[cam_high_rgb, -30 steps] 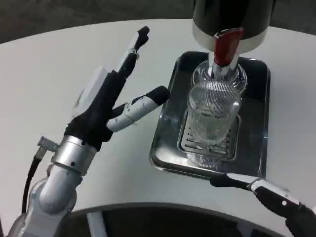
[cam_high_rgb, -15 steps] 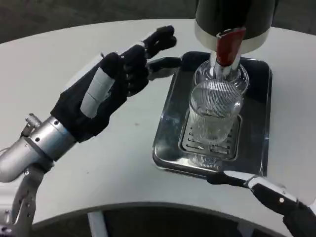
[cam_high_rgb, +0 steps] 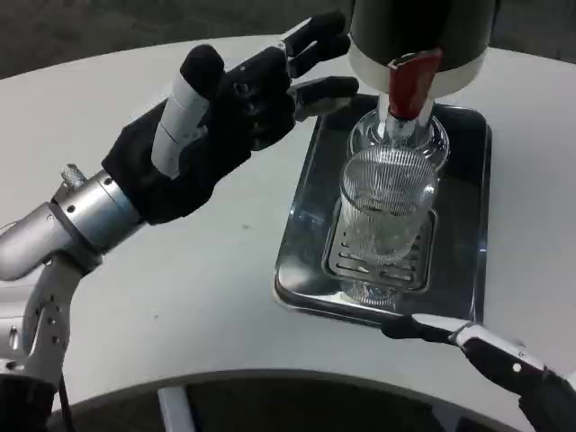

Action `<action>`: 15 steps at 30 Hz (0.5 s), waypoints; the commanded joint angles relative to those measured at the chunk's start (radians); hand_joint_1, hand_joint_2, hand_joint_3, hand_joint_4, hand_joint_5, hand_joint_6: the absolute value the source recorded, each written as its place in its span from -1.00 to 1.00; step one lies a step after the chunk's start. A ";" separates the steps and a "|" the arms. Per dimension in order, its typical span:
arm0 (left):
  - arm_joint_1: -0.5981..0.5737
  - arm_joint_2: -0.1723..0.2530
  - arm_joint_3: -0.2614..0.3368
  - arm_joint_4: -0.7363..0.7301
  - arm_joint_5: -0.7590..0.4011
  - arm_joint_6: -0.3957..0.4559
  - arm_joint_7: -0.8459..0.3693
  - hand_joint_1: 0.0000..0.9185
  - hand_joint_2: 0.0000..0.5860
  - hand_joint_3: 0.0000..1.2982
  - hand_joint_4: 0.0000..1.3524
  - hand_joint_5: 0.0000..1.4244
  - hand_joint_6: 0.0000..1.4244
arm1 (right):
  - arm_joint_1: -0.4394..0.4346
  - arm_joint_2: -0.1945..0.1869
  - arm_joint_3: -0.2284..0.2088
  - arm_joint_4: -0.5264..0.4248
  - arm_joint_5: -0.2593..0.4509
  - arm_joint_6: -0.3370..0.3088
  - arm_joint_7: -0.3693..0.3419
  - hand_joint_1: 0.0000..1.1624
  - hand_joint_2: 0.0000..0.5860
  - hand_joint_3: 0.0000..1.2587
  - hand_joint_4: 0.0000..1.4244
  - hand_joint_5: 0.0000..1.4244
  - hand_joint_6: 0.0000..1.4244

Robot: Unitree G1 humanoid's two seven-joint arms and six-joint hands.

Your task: Grasp the cup under the faucet to collect the drink, then remove the cup.

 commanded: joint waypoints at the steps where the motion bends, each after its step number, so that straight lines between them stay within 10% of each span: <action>1: -0.022 -0.008 0.013 0.010 0.010 0.008 0.001 -1.00 -1.00 -0.92 -1.00 -0.83 -0.91 | 0.020 0.005 -0.004 0.005 0.009 -0.011 -0.006 0.06 0.55 -0.50 -0.64 -0.69 -0.82; 15: -0.080 -0.043 0.017 0.026 0.014 0.014 0.009 -1.00 -1.00 -0.86 -1.00 -0.82 -0.94 | 0.023 0.005 0.003 0.009 0.010 -0.015 -0.006 0.06 0.55 -0.50 -0.64 -0.69 -0.82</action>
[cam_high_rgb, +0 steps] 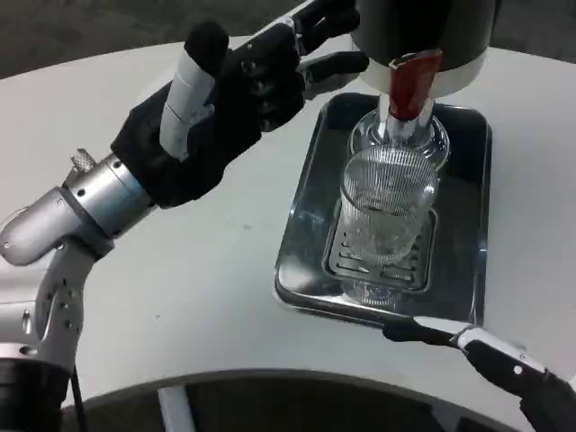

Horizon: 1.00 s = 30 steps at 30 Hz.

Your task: Grasp the cup under the faucet to collect the drink, then remove the cup.

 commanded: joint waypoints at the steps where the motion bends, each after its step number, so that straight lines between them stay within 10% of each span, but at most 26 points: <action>1: -0.033 -0.007 0.007 0.010 0.010 0.006 0.004 -1.00 -1.00 -0.85 -0.99 -0.82 -0.93 | 0.014 0.005 0.005 0.009 0.008 -0.015 -0.006 0.06 0.55 -0.50 -0.64 -0.69 -0.82; 30: -0.102 -0.090 -0.041 0.040 0.047 0.021 -0.017 -1.00 -0.98 -0.76 -0.87 -0.72 -0.84 | -0.021 0.009 0.016 0.020 0.003 0.009 -0.007 0.06 0.55 -0.49 -0.63 -0.68 -0.82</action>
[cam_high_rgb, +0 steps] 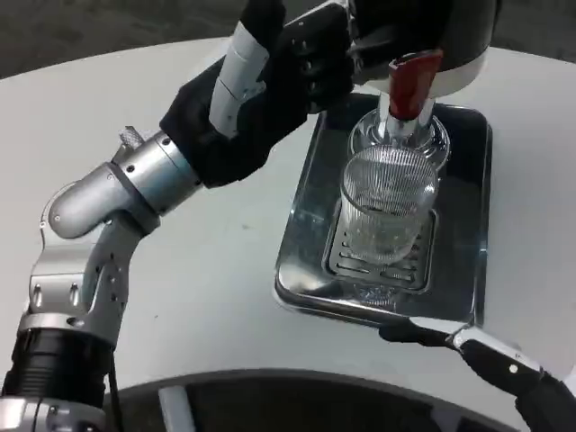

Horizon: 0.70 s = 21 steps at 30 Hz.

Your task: Grasp the cup under the faucet to collect the drink, then remove the cup.

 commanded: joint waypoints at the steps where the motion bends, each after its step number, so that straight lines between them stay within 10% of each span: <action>1: -0.004 -0.011 -0.010 -0.022 0.000 0.019 -0.017 -1.00 -0.98 -0.76 -0.87 -0.72 -0.84 | -0.002 0.006 0.001 0.004 0.003 0.010 -0.004 0.06 0.55 -0.49 -0.63 -0.68 -0.82; 21: -0.058 -0.065 -0.039 0.057 0.091 -0.069 -0.006 -1.00 -0.95 -0.72 -0.84 -0.72 -0.83 | -0.020 0.005 0.006 0.004 0.002 0.032 -0.004 0.06 0.55 -0.49 -0.63 -0.67 -0.82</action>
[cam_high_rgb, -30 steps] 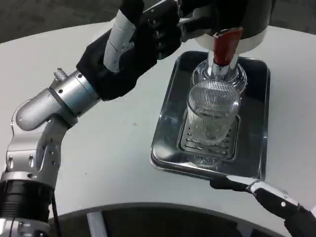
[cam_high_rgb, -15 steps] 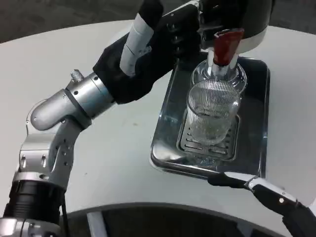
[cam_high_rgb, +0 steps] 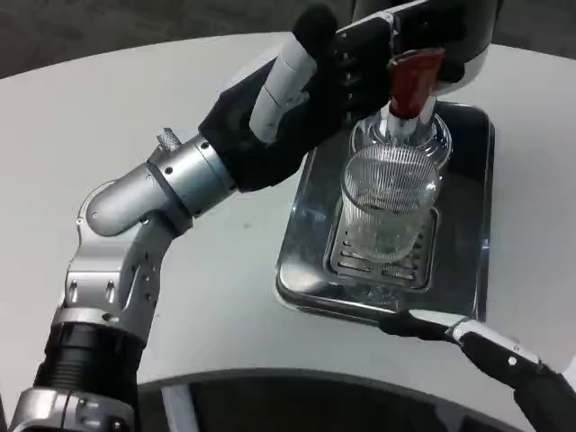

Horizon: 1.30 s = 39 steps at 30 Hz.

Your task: Grasp the cup under the faucet to collect the drink, then remove the cup.

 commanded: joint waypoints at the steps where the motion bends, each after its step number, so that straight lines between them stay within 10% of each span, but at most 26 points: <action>1: -0.023 -0.002 -0.018 0.008 0.028 -0.041 -0.009 -1.00 -0.94 -0.72 -0.84 -0.72 -0.83 | 0.004 0.005 0.001 0.004 0.002 0.005 -0.004 0.06 0.55 -0.49 -0.63 -0.67 -0.82; 39: 0.003 0.099 -0.110 -0.009 0.115 -0.127 -0.070 -1.00 -0.91 -0.46 -0.67 -0.65 -0.87 | -0.009 0.028 0.012 0.001 -0.005 0.026 -0.007 0.06 0.55 -0.46 -0.62 -0.66 -0.82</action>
